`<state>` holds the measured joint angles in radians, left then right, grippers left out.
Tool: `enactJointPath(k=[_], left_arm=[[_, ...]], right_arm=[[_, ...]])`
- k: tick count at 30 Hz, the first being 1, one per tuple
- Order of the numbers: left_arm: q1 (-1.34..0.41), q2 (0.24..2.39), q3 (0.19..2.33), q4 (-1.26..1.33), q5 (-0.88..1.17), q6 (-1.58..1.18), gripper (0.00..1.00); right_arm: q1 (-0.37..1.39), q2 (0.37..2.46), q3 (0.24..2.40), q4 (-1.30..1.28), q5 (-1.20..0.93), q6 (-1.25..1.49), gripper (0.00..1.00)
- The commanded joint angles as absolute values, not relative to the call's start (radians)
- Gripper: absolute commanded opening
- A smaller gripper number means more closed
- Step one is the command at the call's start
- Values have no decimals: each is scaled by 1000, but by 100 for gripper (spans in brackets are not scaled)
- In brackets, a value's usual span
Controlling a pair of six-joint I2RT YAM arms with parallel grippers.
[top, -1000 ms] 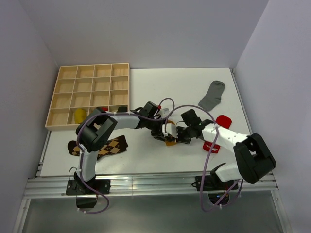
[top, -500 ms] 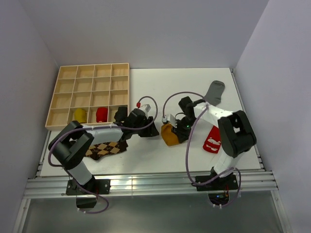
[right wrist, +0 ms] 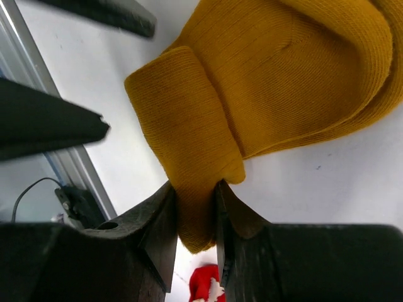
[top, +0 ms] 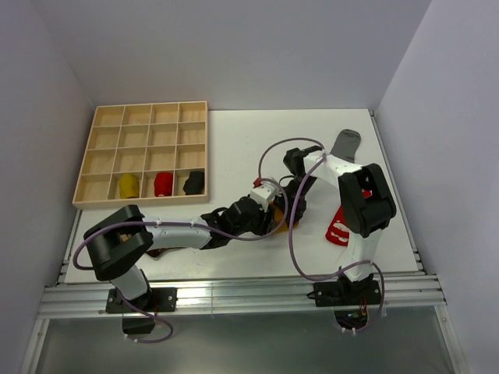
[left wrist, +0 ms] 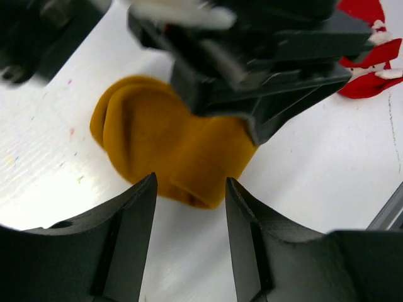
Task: Roll the socks
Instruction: Roll the sock at the center of the board.
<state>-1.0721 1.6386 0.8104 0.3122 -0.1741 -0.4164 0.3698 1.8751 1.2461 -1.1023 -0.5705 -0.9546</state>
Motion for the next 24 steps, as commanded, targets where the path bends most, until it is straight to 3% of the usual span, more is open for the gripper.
enactJointPath(k=[1, 19, 24], left_arm=[[-1101, 1676, 864, 406, -193, -290, 54], [-1115, 1792, 867, 443, -51, -337, 52], [-1115, 1790, 816, 494, -31, -386, 31]], right_arm=[[379, 1899, 1278, -1157, -561, -939, 33], [407, 1954, 1307, -1135, -538, -905, 35], [408, 1936, 1293, -1077, -555, -862, 41]])
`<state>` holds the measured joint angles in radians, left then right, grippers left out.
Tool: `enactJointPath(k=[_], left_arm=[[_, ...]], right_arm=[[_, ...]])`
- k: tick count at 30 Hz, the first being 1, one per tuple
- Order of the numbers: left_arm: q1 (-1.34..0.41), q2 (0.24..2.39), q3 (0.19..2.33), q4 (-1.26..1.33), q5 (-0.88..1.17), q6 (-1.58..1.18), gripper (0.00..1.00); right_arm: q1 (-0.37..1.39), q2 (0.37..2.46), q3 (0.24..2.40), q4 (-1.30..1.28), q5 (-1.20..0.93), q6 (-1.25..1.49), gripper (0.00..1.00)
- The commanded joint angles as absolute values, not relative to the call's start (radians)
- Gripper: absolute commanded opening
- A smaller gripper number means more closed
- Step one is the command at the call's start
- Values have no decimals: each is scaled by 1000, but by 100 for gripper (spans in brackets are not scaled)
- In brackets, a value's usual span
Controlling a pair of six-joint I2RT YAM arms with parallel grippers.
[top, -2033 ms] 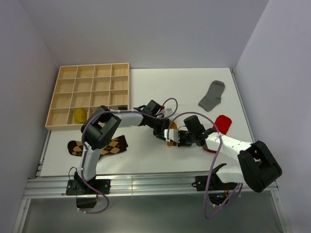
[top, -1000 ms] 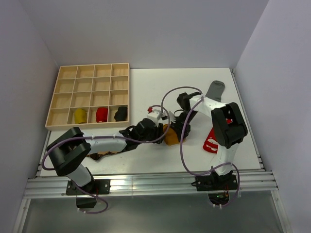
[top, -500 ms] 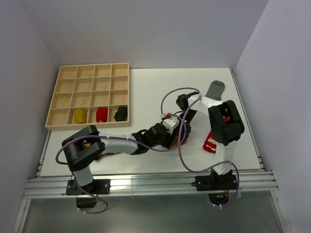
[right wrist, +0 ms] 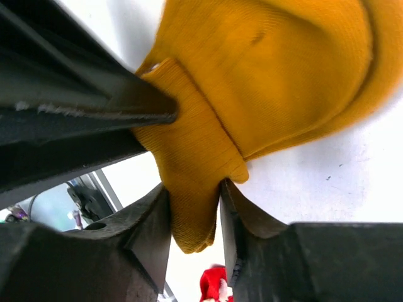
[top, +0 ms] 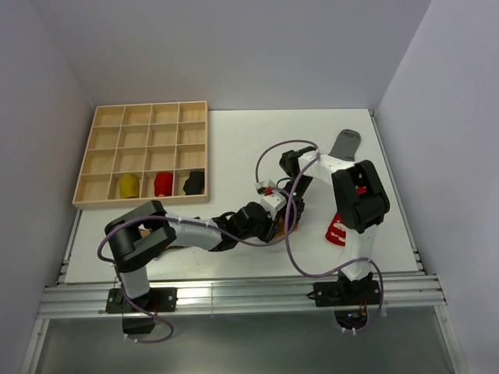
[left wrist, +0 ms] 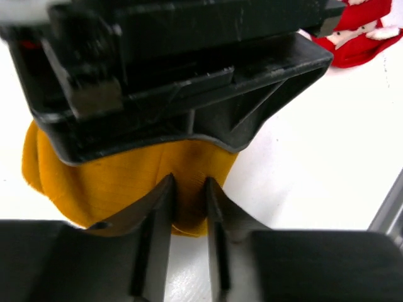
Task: Roll the socks
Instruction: Roll the sock at the center of the board.
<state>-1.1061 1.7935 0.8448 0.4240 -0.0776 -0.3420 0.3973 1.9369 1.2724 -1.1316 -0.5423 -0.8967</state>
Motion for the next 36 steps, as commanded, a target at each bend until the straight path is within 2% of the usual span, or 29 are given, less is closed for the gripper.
enactJointPath(k=[1, 4, 5, 9, 14, 20, 26, 36], left_arm=[[-1115, 1792, 808, 502, -20, -405, 28], [-1115, 1805, 772, 544, -9, -443, 18], [-1115, 1805, 762, 558, -9, -452, 18], [-1115, 1804, 712, 597, 9, -488, 0], [-1114, 1784, 664, 618, 20, -543, 0], [-1080, 1798, 603, 640, 61, -629, 0], [-1011, 1836, 563, 666, 185, -712, 0], [-862, 1933, 643, 555, 459, -791, 0]], right_arm=[[407, 1931, 1287, -1069, -560, -856, 41], [408, 1913, 1275, -1036, -577, -827, 45], [408, 1913, 1275, -1029, -577, -827, 46], [407, 1859, 1243, -962, -575, -782, 51], [377, 1738, 1155, -816, -568, -741, 61], [267, 1564, 1083, -709, -624, -765, 64], [213, 1360, 901, -556, -612, -828, 65], [225, 1016, 626, -503, -703, -1022, 73]])
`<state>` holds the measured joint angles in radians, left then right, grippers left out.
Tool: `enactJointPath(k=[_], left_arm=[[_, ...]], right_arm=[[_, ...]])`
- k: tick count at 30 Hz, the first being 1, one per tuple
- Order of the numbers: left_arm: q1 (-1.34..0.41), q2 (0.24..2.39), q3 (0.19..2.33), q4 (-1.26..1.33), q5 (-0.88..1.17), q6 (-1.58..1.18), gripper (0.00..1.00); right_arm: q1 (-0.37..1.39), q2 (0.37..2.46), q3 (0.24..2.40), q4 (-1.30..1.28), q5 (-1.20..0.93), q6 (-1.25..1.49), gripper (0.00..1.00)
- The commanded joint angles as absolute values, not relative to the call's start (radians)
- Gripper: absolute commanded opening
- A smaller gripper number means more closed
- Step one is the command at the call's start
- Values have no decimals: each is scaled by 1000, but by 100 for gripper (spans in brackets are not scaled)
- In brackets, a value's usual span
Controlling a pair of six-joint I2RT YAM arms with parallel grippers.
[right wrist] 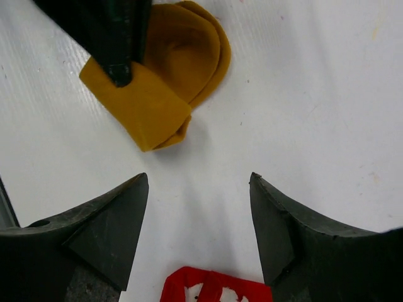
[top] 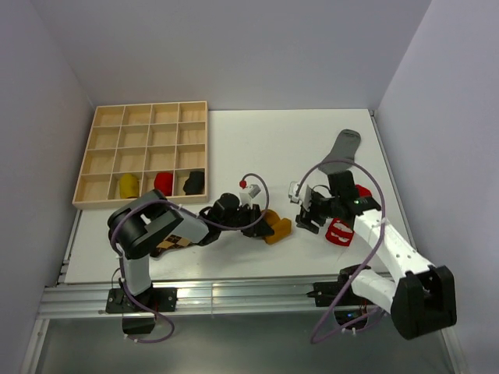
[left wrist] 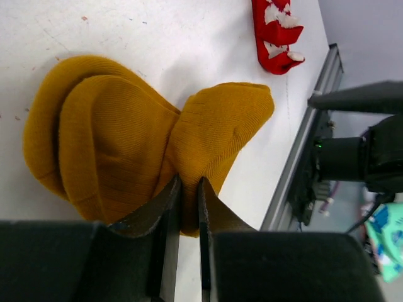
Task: Roll the socks
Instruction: Roll the sock at the center of the board.
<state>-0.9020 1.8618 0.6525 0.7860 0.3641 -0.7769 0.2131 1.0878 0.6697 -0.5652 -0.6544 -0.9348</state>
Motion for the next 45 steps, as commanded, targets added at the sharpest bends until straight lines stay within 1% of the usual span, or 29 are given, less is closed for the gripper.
enactJointPath(k=[1, 6, 10, 16, 22, 29, 35, 39, 41, 43, 45], left_arm=[[-851, 1945, 650, 537, 478, -795, 0], [-804, 1973, 670, 511, 534, -824, 0], [-792, 1986, 649, 535, 543, -853, 0], [-788, 2005, 664, 514, 537, -848, 0], [-787, 2016, 680, 480, 535, -839, 0], [-779, 2023, 689, 479, 558, -830, 0], [-773, 2025, 703, 457, 577, -810, 0], [-772, 2026, 715, 439, 594, -795, 0], [-773, 2028, 730, 425, 603, -781, 0], [-772, 2029, 742, 411, 612, -773, 0], [-772, 2022, 747, 407, 614, -764, 0]], right_arm=[[230, 999, 615, -503, -704, -1031, 73], [302, 894, 534, -442, -663, -1046, 76], [382, 916, 483, -419, -611, -1061, 76], [517, 928, 419, -270, -512, -1029, 77], [575, 939, 385, -152, -453, -1008, 77], [617, 1011, 365, -78, -414, -1043, 78], [627, 1121, 382, -55, -419, -1069, 75], [635, 1184, 408, -40, -411, -1063, 69], [635, 1209, 417, -37, -410, -1058, 63], [637, 1224, 428, -54, -408, -1054, 49], [635, 1235, 465, -92, -413, -1054, 40]])
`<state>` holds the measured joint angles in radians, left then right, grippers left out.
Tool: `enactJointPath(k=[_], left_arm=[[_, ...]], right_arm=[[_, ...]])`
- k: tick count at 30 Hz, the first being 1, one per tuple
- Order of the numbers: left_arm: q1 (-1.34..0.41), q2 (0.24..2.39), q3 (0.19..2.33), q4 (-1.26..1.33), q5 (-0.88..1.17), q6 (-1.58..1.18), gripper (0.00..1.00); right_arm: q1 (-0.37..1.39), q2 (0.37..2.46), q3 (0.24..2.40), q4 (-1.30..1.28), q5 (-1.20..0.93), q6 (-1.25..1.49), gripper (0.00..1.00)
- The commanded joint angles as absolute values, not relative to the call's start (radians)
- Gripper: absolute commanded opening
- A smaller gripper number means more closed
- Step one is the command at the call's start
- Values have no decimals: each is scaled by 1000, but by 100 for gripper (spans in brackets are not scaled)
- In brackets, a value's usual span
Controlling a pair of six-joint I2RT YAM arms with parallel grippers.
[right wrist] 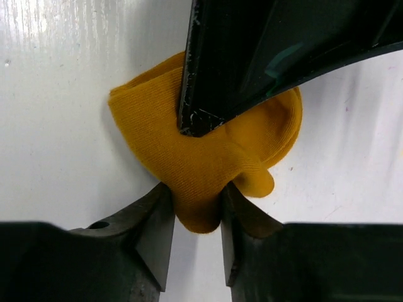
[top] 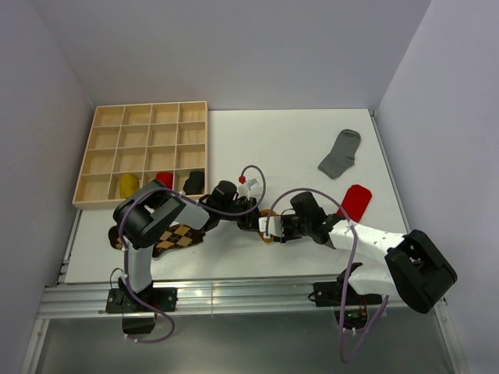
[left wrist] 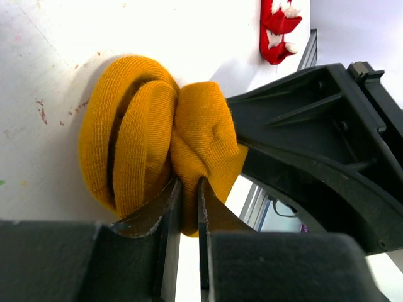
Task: Roll the socks
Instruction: Roll the sock at the center of the board.
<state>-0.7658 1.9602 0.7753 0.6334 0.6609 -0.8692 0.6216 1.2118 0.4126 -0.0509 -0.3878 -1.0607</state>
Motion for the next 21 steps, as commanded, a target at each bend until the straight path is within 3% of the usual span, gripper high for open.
enactJointPath(k=[1, 4, 11, 13, 21], left_arm=[[-772, 2016, 753, 397, 609, -759, 0], [-772, 1988, 776, 344, 571, -723, 5], [-772, 1841, 764, 337, 375, -706, 36], [-772, 1816, 756, 336, 335, -701, 40], [-773, 1611, 629, 419, 112, -713, 44]], right_arm=[[635, 1249, 481, -144, -417, -1052, 36], [635, 1252, 531, -253, -423, -1063, 30], [632, 1238, 603, -463, -339, -1069, 29], [626, 1247, 610, -527, -328, -1071, 29], [569, 1417, 730, -692, -370, -1042, 31]])
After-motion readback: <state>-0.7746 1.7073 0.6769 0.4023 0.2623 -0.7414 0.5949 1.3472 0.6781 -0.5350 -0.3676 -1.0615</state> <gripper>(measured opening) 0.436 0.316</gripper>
